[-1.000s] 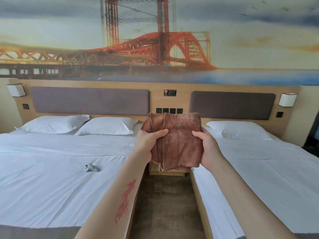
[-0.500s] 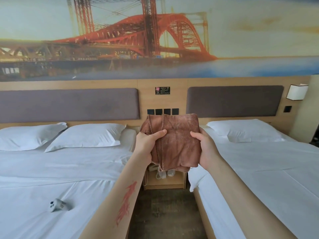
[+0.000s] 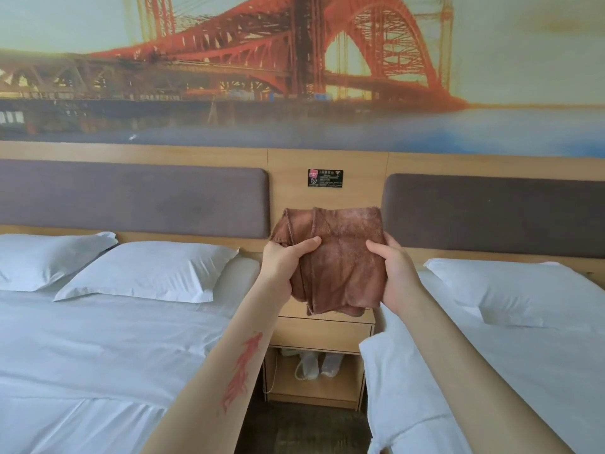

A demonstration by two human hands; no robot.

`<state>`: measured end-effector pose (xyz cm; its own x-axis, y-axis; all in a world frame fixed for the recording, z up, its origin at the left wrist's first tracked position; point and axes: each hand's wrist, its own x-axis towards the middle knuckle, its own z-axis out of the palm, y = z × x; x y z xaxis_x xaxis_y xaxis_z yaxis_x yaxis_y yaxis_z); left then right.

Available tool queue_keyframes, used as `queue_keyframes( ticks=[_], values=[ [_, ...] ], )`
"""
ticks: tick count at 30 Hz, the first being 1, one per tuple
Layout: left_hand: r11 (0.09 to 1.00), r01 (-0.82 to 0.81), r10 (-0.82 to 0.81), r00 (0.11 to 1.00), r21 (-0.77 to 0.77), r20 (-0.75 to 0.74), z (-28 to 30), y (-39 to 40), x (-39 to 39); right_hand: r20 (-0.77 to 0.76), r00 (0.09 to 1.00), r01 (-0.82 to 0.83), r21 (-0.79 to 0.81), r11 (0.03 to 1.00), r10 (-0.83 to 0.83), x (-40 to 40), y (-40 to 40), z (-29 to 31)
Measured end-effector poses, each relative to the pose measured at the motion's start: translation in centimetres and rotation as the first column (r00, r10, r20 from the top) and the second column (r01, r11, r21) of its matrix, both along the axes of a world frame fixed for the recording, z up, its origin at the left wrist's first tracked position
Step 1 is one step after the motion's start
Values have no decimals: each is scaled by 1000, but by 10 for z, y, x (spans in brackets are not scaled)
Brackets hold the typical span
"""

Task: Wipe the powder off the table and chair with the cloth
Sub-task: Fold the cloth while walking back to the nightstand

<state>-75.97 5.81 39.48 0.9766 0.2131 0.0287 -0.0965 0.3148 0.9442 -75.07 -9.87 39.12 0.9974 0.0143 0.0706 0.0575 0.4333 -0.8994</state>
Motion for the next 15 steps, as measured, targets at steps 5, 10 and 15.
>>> queue_keyframes(
  ticks=[5, 10, 15],
  values=[
    [1000, -1, 1, 1000, 6, -29, -6, 5, 102, -17, 1000, 6, 1, 1000, -6, 103, 6, -9],
    [999, 15, -15, 1000, 28, -5, -8, 17, 226, 2, 999, 39, -4, 999, -39, 223, 16, -12],
    [998, 58, -59, 998, 20, 13, 2, 27, 343, -10, 999, 52, -10, 999, -52, 332, 26, 1]
  ],
)
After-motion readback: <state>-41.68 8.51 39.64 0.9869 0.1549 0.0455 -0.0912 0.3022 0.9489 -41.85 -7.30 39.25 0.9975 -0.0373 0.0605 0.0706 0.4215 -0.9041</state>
